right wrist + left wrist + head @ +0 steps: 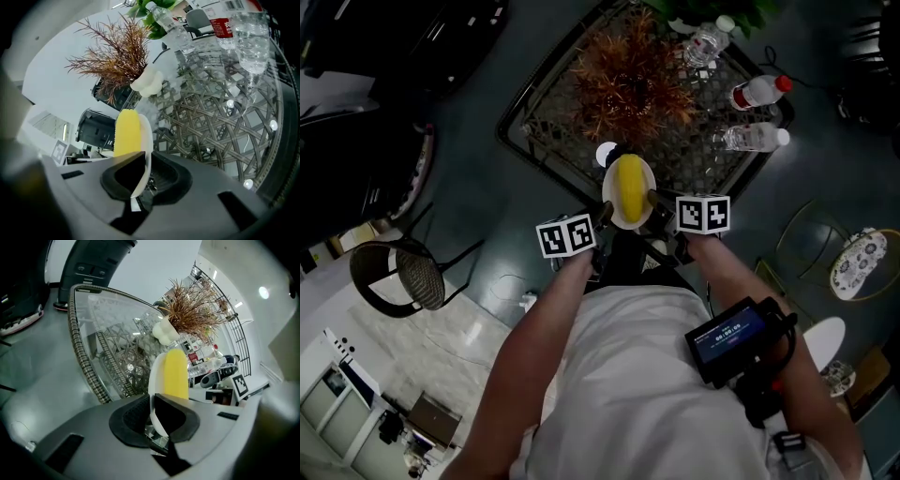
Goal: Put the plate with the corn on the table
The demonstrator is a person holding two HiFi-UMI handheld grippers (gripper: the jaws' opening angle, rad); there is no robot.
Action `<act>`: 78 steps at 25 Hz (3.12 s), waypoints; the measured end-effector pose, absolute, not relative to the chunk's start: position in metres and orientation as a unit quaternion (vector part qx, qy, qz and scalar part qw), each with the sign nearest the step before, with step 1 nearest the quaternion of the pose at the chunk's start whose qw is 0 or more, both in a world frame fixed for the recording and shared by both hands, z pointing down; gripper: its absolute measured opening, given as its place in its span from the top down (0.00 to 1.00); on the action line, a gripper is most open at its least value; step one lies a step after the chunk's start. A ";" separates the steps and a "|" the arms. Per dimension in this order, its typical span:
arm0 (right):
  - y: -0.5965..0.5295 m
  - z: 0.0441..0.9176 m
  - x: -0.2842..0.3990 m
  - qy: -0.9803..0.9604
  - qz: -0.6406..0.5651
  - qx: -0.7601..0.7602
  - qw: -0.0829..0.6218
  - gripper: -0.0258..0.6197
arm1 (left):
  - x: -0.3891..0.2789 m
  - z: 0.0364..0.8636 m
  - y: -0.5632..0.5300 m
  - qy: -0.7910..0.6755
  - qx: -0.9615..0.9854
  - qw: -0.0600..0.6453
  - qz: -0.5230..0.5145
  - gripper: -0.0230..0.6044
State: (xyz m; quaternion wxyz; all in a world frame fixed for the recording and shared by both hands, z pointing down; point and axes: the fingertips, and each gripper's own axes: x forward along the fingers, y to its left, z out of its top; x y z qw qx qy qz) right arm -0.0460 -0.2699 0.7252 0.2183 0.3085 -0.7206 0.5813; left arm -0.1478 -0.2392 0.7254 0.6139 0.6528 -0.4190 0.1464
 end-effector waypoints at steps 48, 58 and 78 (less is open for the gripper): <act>-0.347 0.753 -0.060 -0.718 0.505 0.384 0.284 0.88 | -0.157 0.748 -0.321 -0.445 0.678 0.541 0.224 0.89; -0.350 0.755 -0.040 -0.720 0.491 0.412 0.265 0.82 | -0.172 0.753 -0.316 -0.472 0.681 0.519 0.209 0.77; -0.287 0.677 -0.041 -0.781 0.453 0.364 0.230 0.95 | -0.182 0.696 -0.223 -0.519 0.683 0.490 0.153 0.95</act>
